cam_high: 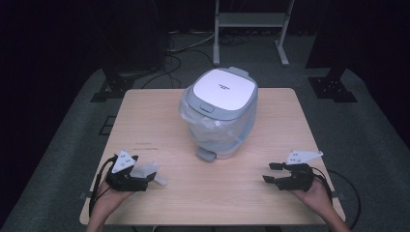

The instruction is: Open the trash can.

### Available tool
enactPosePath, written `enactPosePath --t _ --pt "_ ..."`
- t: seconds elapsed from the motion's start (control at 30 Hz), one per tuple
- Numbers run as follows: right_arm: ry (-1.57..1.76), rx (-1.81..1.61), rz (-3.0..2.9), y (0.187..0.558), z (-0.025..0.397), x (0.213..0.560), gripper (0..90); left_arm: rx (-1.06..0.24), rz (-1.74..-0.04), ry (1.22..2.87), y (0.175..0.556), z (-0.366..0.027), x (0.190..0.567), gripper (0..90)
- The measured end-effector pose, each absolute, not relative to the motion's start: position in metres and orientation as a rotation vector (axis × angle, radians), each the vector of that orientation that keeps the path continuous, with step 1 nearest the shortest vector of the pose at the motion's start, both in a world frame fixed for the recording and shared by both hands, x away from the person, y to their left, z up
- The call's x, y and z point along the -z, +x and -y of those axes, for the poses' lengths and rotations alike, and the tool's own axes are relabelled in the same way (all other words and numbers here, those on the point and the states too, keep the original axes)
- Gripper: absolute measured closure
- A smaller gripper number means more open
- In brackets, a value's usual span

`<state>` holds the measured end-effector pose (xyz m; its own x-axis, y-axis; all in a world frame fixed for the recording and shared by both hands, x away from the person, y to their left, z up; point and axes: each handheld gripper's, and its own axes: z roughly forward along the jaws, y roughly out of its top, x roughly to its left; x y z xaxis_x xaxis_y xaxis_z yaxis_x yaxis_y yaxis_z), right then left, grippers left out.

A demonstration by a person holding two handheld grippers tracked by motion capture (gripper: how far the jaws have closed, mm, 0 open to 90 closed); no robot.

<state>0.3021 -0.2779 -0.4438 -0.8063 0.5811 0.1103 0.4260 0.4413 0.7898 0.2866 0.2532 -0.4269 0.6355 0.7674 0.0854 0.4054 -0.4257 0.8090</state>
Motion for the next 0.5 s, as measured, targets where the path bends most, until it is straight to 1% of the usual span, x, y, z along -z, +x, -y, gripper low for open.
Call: enactPosePath --t 0.07,0.1,0.13,0.4,0.5 --pt "0.873 -1.303 -2.516 0.303 0.274 0.441 42.3 -0.585 -0.908 2.06 0.287 -0.253 0.426 9.6" --pt "0.848 -1.309 -2.528 0.305 0.265 0.435 44.9 -0.58 -0.904 2.062 0.287 -0.252 0.425 9.6" --pt "0.84 -1.313 -2.531 0.305 0.261 0.433 45.5 -0.583 -0.904 2.061 0.287 -0.252 0.425 9.6" --pt "0.746 -1.329 -2.563 0.312 0.233 0.417 48.4 -0.569 -0.898 2.067 0.288 -0.254 0.428 9.5" --pt "0.728 -1.34 -2.568 0.314 0.225 0.412 51.0 -0.565 -0.894 2.073 0.289 -0.253 0.43 9.5"
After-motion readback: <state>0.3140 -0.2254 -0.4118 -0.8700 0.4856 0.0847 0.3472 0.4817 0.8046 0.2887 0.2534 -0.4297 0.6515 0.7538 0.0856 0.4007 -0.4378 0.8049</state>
